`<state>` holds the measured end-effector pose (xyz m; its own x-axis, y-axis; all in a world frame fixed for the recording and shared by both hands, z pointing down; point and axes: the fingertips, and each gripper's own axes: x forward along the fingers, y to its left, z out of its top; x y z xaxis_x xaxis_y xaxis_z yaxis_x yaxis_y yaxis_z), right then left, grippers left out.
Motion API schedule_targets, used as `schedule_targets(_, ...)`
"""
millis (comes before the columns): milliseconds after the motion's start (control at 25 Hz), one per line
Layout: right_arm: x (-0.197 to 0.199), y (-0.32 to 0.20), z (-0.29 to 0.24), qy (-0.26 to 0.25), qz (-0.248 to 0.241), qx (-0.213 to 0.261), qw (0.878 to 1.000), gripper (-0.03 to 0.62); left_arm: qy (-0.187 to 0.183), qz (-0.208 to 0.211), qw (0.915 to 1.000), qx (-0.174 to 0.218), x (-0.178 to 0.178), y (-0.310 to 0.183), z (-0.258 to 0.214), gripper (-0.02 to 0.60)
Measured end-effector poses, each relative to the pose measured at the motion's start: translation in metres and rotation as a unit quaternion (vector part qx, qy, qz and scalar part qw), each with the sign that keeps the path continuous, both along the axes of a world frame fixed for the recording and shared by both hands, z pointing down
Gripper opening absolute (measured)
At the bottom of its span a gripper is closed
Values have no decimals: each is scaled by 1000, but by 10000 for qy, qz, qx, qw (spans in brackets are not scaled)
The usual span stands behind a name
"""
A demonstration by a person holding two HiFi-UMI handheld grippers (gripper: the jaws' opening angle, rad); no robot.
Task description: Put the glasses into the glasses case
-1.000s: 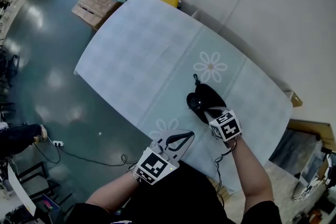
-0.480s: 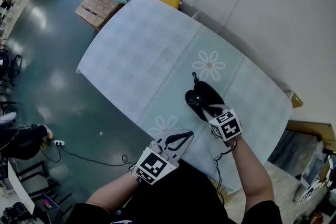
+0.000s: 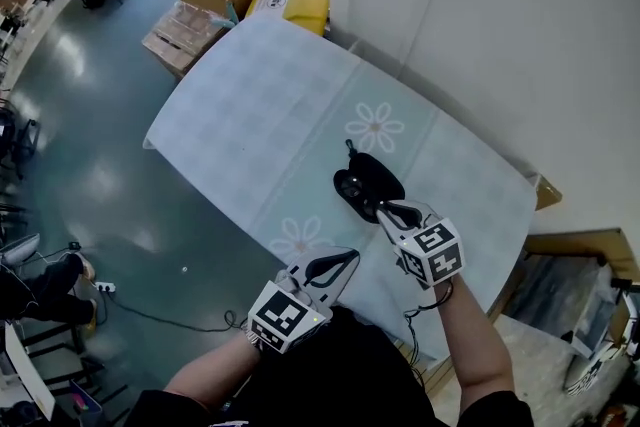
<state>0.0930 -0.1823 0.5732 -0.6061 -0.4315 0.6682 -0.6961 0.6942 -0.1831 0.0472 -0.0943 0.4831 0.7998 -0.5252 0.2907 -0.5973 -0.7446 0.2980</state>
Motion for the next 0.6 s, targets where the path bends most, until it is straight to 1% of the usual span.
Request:
schedule_targets(80,3,6,-23,-277,133,246,9992,79,19,-75,9999,74,0,4,-5,26)
schedule_targets(240,10,21,-75,-850,370,814,9924,33,22,-217,9995,243,-3,10,-20,26)
schedule_targets(440,15,43,-132,-1399,673,1419,9776,23,16,-264,9984,508,-9,13,-46,26)
schedule_targets(600,15,58,-170,-1715,986,1785,9638,23,74,-167,9977,654,-12,11,-64,26)
